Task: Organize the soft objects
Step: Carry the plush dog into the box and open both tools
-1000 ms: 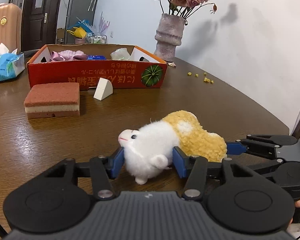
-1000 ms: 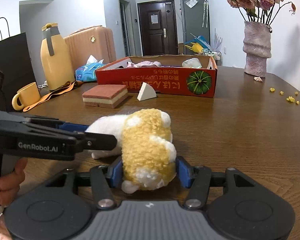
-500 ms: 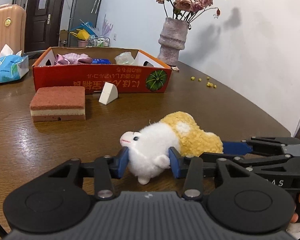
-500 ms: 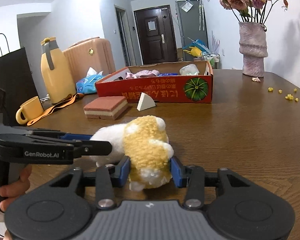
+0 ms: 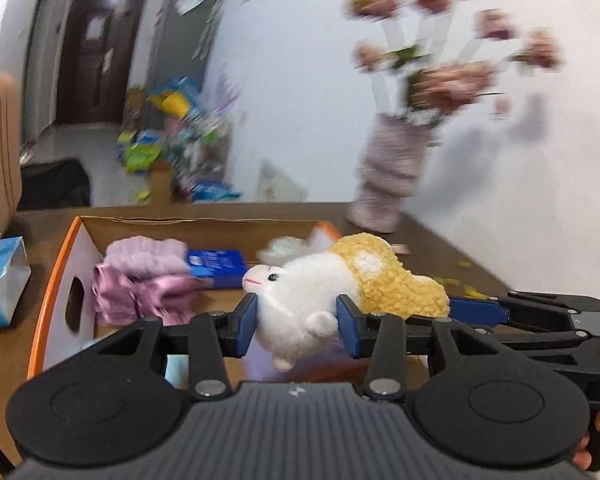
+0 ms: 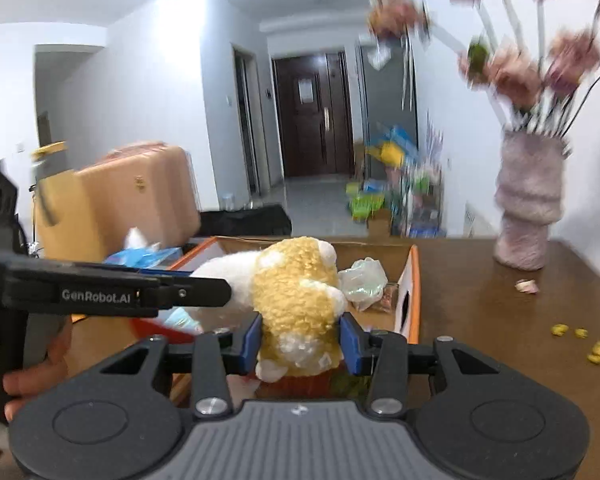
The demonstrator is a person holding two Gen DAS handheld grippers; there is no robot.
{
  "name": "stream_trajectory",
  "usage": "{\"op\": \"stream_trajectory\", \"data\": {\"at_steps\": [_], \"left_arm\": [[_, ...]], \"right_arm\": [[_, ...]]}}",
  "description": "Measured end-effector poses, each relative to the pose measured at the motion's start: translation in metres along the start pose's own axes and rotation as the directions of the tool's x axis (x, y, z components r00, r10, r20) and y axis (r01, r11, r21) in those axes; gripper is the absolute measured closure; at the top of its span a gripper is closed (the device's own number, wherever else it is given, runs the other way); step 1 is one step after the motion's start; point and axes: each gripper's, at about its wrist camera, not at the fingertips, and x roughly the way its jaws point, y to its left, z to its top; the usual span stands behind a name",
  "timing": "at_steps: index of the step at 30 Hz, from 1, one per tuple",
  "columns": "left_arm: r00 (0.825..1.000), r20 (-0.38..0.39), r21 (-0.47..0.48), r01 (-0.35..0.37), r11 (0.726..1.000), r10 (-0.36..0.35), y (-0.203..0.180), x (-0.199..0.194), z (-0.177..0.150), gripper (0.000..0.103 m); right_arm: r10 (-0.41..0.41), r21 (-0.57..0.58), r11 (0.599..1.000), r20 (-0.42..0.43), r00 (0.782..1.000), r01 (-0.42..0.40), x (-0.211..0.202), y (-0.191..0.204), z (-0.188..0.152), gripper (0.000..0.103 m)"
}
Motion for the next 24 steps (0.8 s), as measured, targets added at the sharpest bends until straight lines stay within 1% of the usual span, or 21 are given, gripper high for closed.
{"op": "stream_trajectory", "data": {"at_steps": [2, 4, 7, 8, 10, 11, 12, 13, 16, 18, 20, 22, 23, 24], "left_arm": [[0.998, -0.037, -0.019, -0.045, 0.999, 0.044, 0.011, 0.034, 0.015, 0.061], [0.995, -0.079, -0.018, -0.069, 0.997, 0.067, 0.02, 0.065, 0.02, 0.061], [0.985, -0.146, -0.073, -0.101, 0.992, 0.089, 0.036, 0.099, 0.019, 0.06], [0.982, -0.16, -0.087, -0.111, 0.99, 0.096, 0.039, 0.104, 0.018, 0.06], [0.983, -0.157, -0.081, -0.104, 0.991, 0.09, 0.042, 0.105, 0.014, 0.059], [0.984, -0.151, -0.073, -0.102, 0.992, 0.09, 0.043, 0.1, 0.011, 0.058], [0.985, -0.145, -0.06, -0.099, 0.993, 0.09, 0.042, 0.097, 0.01, 0.058], [0.986, -0.139, -0.04, -0.095, 0.995, 0.089, 0.04, 0.093, 0.009, 0.058], [0.988, -0.119, 0.001, -0.096, 0.995, 0.095, 0.035, 0.077, 0.013, 0.056], [0.989, -0.1, 0.018, -0.105, 0.994, 0.107, 0.032, 0.059, 0.016, 0.054], [0.99, -0.06, 0.035, -0.128, 0.991, 0.13, 0.026, 0.035, 0.018, 0.049], [0.988, 0.003, 0.049, -0.155, 0.987, 0.155, 0.024, 0.0, 0.014, 0.032], [0.985, 0.031, 0.057, -0.169, 0.984, 0.167, 0.022, -0.019, 0.011, 0.028], [0.983, 0.061, 0.059, -0.179, 0.982, 0.175, 0.02, -0.038, 0.007, 0.022]], "right_arm": [[-0.008, 0.013, 1.0, -0.063, 0.998, 0.008, 0.041, -0.011, 0.016, 0.063], [-0.034, 0.009, 0.999, -0.117, 0.993, 0.035, 0.077, -0.021, 0.026, 0.063], [-0.055, -0.002, 0.998, -0.194, 0.979, 0.055, 0.113, -0.026, 0.029, 0.063], [-0.087, -0.019, 0.996, -0.21, 0.974, 0.085, 0.122, -0.026, 0.028, 0.063], [-0.17, -0.107, 0.983, -0.23, 0.958, 0.149, 0.134, -0.018, 0.024, 0.058], [-0.195, -0.143, 0.976, -0.231, 0.953, 0.165, 0.136, -0.014, 0.022, 0.058], [-0.21, -0.167, 0.97, -0.232, 0.95, 0.174, 0.138, -0.011, 0.02, 0.054], [-0.206, -0.167, 0.971, -0.231, 0.951, 0.17, 0.137, -0.011, 0.02, 0.05], [-0.176, -0.12, 0.981, -0.217, 0.96, 0.153, 0.124, -0.014, 0.026, 0.049], [-0.171, -0.095, 0.983, -0.185, 0.968, 0.156, 0.105, -0.014, 0.034, 0.049], [-0.174, -0.078, 0.983, -0.145, 0.974, 0.164, 0.083, -0.013, 0.043, 0.048], [-0.169, -0.063, 0.985, -0.1, 0.981, 0.163, 0.052, -0.009, 0.047, 0.043], [-0.158, -0.063, 0.986, -0.067, 0.985, 0.154, 0.032, -0.005, 0.047, 0.041], [-0.148, -0.066, 0.987, -0.038, 0.988, 0.146, 0.014, 0.0, 0.044, 0.035]]}}
